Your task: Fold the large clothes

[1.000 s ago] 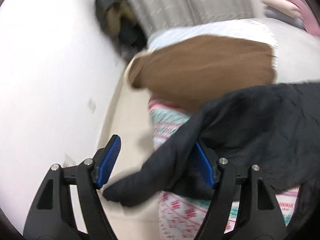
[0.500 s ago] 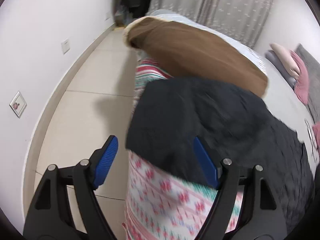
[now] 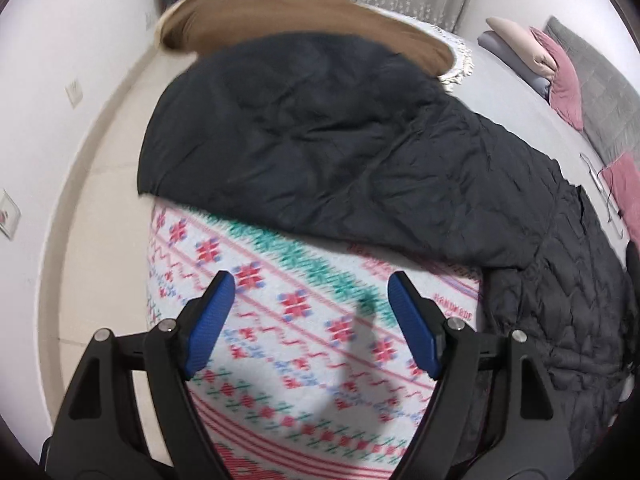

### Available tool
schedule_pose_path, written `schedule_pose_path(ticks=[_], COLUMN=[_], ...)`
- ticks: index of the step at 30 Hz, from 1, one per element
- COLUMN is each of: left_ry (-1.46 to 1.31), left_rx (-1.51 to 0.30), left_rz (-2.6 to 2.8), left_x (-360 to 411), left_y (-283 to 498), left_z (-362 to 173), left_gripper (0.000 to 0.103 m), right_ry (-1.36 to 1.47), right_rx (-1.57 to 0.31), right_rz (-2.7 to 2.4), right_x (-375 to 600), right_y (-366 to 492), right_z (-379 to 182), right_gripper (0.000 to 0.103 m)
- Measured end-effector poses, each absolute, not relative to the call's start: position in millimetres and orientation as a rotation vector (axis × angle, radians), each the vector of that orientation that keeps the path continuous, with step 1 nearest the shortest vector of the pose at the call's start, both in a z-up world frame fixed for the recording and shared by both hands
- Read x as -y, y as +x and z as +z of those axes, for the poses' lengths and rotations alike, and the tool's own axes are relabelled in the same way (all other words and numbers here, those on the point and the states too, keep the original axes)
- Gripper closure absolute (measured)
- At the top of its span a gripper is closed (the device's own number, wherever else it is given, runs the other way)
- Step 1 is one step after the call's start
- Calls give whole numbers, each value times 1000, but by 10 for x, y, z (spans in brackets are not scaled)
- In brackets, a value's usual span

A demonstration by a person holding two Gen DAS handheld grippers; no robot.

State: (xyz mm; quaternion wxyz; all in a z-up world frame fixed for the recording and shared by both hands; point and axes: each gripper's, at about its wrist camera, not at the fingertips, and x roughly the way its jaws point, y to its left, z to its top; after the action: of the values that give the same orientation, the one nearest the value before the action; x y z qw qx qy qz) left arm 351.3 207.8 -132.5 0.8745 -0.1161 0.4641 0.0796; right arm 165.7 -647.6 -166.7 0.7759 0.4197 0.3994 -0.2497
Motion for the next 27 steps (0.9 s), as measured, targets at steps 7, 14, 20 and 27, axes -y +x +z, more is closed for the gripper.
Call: schedule_pose_path(ticks=[7,14,20,27], left_ry=[-98,86,195,231], left_rx=[-891,-892,-907,-1056], left_rz=[22,-208,-482,-664], left_x=[-1167,151,1525,2265], left_y=[3576,3732,3496,3060], left_z=[-964,-762,-792,-1523], left_gripper=[24,24,24,23], right_ry=[898,628,493,222], right_rx=[-597,-398,-425,-404], right_rz=[-759,-702,-711,-735], right_x=[6862,6772,7114,7137], right_y=[1704,1687,1610,1954], right_z=[-1544,-519,-293,-161], right_gripper=[97,98,99,94])
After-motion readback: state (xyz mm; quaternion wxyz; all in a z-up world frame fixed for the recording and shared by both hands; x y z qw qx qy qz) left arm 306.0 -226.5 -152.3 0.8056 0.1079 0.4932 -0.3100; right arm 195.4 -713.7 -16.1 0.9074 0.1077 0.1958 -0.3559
